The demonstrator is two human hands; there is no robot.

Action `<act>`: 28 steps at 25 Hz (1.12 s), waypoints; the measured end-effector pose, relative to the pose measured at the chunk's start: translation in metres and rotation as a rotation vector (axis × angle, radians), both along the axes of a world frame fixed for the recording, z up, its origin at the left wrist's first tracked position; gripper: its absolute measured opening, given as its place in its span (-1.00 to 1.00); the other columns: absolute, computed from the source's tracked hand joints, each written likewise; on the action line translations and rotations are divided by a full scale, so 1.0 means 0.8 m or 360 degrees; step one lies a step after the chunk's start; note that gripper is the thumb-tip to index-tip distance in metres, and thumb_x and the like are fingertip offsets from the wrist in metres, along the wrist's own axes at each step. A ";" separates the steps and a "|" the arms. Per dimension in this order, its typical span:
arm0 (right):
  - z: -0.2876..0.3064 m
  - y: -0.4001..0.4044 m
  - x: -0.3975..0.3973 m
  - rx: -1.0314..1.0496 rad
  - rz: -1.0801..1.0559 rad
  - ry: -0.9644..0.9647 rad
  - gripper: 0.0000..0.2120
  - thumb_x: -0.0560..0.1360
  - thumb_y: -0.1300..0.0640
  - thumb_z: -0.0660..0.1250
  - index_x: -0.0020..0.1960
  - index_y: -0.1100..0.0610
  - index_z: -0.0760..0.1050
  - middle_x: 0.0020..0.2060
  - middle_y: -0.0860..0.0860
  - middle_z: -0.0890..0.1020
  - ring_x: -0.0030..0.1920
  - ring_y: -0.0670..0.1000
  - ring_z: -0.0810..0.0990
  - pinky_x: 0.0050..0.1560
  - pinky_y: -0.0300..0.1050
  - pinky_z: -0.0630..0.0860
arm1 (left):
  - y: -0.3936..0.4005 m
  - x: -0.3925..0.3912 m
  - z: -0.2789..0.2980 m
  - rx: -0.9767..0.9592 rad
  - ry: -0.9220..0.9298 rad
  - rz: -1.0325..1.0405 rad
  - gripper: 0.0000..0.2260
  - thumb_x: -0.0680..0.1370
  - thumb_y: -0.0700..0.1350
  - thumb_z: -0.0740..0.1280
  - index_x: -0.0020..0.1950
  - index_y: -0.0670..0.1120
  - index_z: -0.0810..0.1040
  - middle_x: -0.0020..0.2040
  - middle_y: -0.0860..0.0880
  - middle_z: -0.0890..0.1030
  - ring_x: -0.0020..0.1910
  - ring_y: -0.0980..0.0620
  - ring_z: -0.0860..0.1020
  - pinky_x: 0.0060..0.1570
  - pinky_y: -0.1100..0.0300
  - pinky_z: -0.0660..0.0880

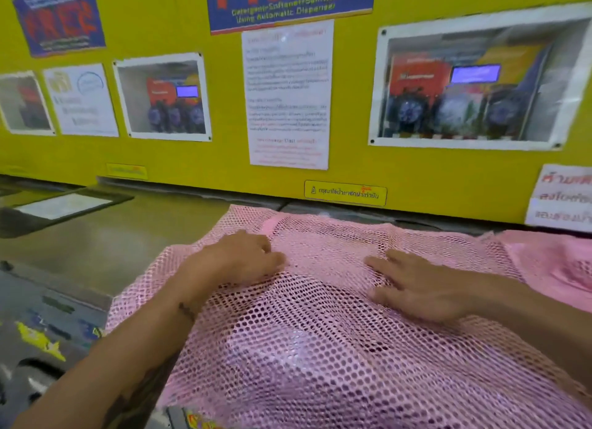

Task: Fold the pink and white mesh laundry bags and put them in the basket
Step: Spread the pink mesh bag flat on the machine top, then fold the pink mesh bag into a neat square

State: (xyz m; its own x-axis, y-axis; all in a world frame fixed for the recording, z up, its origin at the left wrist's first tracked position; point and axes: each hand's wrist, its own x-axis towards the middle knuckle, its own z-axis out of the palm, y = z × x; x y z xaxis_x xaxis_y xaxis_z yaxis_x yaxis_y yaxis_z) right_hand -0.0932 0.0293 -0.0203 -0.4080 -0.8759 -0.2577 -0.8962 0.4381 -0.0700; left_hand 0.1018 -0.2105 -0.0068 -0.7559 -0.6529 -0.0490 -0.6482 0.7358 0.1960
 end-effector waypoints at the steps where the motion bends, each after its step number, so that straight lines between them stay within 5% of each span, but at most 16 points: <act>1: 0.002 0.002 0.003 -0.0014 -0.0013 -0.0009 0.01 0.17 -0.68 -0.28 0.53 -0.28 -0.31 0.59 -0.04 -0.24 0.58 0.13 -0.22 0.52 0.31 -0.09 | -0.001 -0.005 0.006 -0.0046 0.0095 -0.0024 -0.32 0.42 0.42 0.06 0.45 0.13 0.35 0.51 -0.14 0.30 0.42 -0.22 0.34 0.40 -0.23 0.25; 5: 0.017 0.003 0.004 -0.0092 -0.0084 -0.0026 -0.04 0.31 -0.61 -0.17 0.57 -0.18 -0.24 0.60 0.01 -0.19 0.59 0.09 -0.18 0.55 0.18 -0.09 | 0.003 -0.031 0.005 -0.0044 0.0059 -0.0149 -0.24 0.37 0.40 0.05 0.51 0.11 0.26 0.54 -0.10 0.27 0.48 -0.19 0.28 0.42 -0.27 0.19; 12: 0.075 0.073 -0.033 -0.0274 -0.0284 0.0074 -0.31 0.55 -0.28 0.17 0.58 -0.13 -0.01 0.59 -0.07 0.05 0.56 0.00 0.07 0.52 0.03 0.06 | 0.074 -0.111 0.062 -0.0147 0.0534 -0.0719 -0.58 0.54 0.14 0.29 0.36 0.05 0.49 0.37 -0.01 0.52 0.30 -0.05 0.48 0.30 0.02 0.41; 18: 0.116 0.206 -0.113 0.0024 -0.0995 0.0364 -0.24 0.48 -0.14 0.27 0.58 -0.01 0.05 0.57 0.06 0.19 0.49 0.12 0.26 0.44 0.04 0.26 | 0.164 -0.178 0.087 -0.0021 0.0618 -0.0982 -0.68 0.54 0.10 0.33 0.26 0.05 0.56 0.12 0.01 0.60 0.06 -0.01 0.56 0.04 0.13 0.43; 21: 0.104 0.242 -0.119 0.0133 -0.1063 0.0249 -0.31 0.53 0.06 0.27 0.58 0.10 0.08 0.53 0.09 0.28 0.32 0.08 0.43 0.11 -0.23 0.34 | 0.204 -0.204 0.081 0.0008 0.0613 -0.1034 -0.69 0.53 0.08 0.33 0.25 0.04 0.57 0.06 0.04 0.60 0.04 0.01 0.57 0.06 0.13 0.47; 25: 0.089 0.255 -0.139 -0.0145 -0.0949 0.0153 -0.49 0.49 0.20 0.25 0.44 0.06 0.30 0.22 0.11 0.55 0.13 0.14 0.57 -0.07 -0.04 0.51 | 0.249 -0.234 0.073 0.0059 0.0487 -0.1052 -0.64 0.55 0.09 0.32 0.32 0.04 0.53 0.12 0.04 0.56 0.12 0.01 0.53 0.15 0.10 0.47; 28: 0.099 0.255 -0.152 -0.0460 -0.0800 0.0090 -0.60 0.45 0.29 0.24 0.26 0.05 0.42 0.04 0.04 0.55 -0.06 0.07 0.55 -0.31 -0.14 0.42 | 0.276 -0.255 0.068 0.0075 0.0507 -0.1029 -0.59 0.54 0.09 0.33 0.38 0.04 0.48 0.17 0.02 0.57 0.14 0.01 0.54 0.15 0.11 0.48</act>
State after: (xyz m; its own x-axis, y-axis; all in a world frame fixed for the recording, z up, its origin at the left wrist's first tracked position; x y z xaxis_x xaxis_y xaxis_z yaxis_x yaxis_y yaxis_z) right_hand -0.2151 0.2336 0.0586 -0.7980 -0.6026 -0.0027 -0.5890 0.7809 -0.2081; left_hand -0.1022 0.0099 0.0478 -0.9726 -0.0724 0.2211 0.0082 0.9391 0.3437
